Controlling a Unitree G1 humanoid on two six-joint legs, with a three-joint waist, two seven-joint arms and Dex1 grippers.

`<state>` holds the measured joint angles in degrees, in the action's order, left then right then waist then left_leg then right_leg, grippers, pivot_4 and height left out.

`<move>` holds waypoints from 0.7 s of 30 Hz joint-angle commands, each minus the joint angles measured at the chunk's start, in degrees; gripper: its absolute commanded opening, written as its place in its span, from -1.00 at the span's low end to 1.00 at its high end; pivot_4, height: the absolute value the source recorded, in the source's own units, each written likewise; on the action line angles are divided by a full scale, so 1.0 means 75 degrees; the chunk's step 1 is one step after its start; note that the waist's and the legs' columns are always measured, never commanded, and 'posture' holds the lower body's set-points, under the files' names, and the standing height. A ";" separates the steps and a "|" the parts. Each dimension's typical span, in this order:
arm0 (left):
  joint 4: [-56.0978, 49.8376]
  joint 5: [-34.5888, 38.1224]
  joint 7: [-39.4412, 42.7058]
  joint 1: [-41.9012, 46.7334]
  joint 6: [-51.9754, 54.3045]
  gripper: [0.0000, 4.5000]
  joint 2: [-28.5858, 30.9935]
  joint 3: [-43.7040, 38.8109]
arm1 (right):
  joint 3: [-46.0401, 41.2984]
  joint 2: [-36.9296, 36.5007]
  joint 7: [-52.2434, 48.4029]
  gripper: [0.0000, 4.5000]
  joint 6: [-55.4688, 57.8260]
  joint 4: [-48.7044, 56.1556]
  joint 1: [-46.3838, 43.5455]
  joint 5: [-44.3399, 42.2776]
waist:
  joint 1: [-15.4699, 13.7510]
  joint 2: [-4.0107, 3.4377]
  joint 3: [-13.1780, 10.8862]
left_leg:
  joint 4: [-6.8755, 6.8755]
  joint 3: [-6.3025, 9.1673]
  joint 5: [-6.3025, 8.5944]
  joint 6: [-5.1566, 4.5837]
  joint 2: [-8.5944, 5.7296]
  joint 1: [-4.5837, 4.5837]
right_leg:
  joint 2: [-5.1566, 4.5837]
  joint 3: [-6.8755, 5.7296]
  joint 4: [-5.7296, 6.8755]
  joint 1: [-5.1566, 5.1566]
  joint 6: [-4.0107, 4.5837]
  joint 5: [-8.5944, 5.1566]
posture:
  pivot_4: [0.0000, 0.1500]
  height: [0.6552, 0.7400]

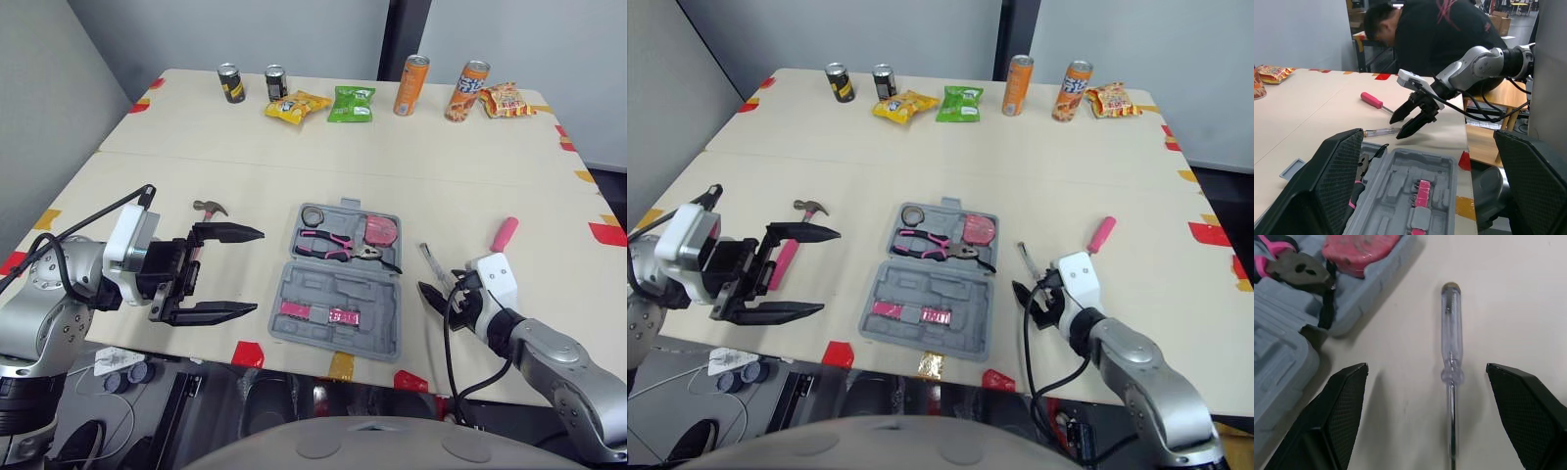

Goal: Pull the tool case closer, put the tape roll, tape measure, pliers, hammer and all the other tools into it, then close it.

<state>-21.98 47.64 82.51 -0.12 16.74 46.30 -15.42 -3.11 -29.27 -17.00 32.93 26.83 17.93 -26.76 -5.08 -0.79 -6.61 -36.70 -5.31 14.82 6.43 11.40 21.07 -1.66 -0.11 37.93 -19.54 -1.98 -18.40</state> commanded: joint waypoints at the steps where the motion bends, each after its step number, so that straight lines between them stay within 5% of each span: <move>1: 0.0024 0.0120 0.0050 0.0096 -0.0016 1.00 0.0087 -0.0205 | -0.0048 0.0157 -0.0254 0.81 -0.0447 -0.0288 -0.0109 0.0197 | -0.0002 0.0001 0.0001 | 0.0000 0.0000 0.0000 -0.0001 -0.0001 0.0000 | -0.0001 0.0000 0.0000 0.0000 0.0000 0.0000 | 1.00 1.00; 5: 0.0042 0.0107 0.0055 0.0098 -0.0029 1.00 0.0092 -0.0227 | -0.0101 0.0521 -0.0399 0.81 -0.0802 -0.0859 -0.0211 0.0342 | 0.0021 0.0001 0.0002 | 0.0000 0.0001 -0.0001 -0.0002 0.0000 -0.0001 | 0.0000 0.0000 0.0002 0.0001 0.0002 -0.0001 | 1.00 1.00; 17: 0.0142 0.0065 0.0096 0.0107 -0.0062 1.00 0.0134 -0.0279 | -0.0065 0.0933 -0.0449 -0.89 -0.1386 -0.1242 -0.0143 0.0973 | 0.0099 0.0008 0.0014 | 0.0000 0.0005 -0.0002 -0.0004 0.0000 -0.0005 | 0.0000 -0.0003 0.0003 0.0009 0.0004 -0.0002 | 1.00 1.00; 21: 0.0204 0.0006 0.0179 0.0097 -0.0150 1.00 0.0144 -0.0279 | -0.0114 0.0801 -0.0573 -0.99 -0.1505 -0.1117 -0.0166 0.1146 | 0.0105 0.0008 0.0014 | 0.0000 0.0006 -0.0002 -0.0004 -0.0001 -0.0005 | 0.0000 -0.0004 0.0002 0.0009 0.0004 -0.0002 | 1.00 1.00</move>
<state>-20.42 47.50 83.26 -0.06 16.36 46.67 -15.84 -3.49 -22.71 -20.80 22.56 17.87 16.53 -18.90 -4.29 -0.73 -6.51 -36.70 -5.27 14.80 6.40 11.39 21.04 -1.67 -0.14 37.95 -19.47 -1.96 -18.42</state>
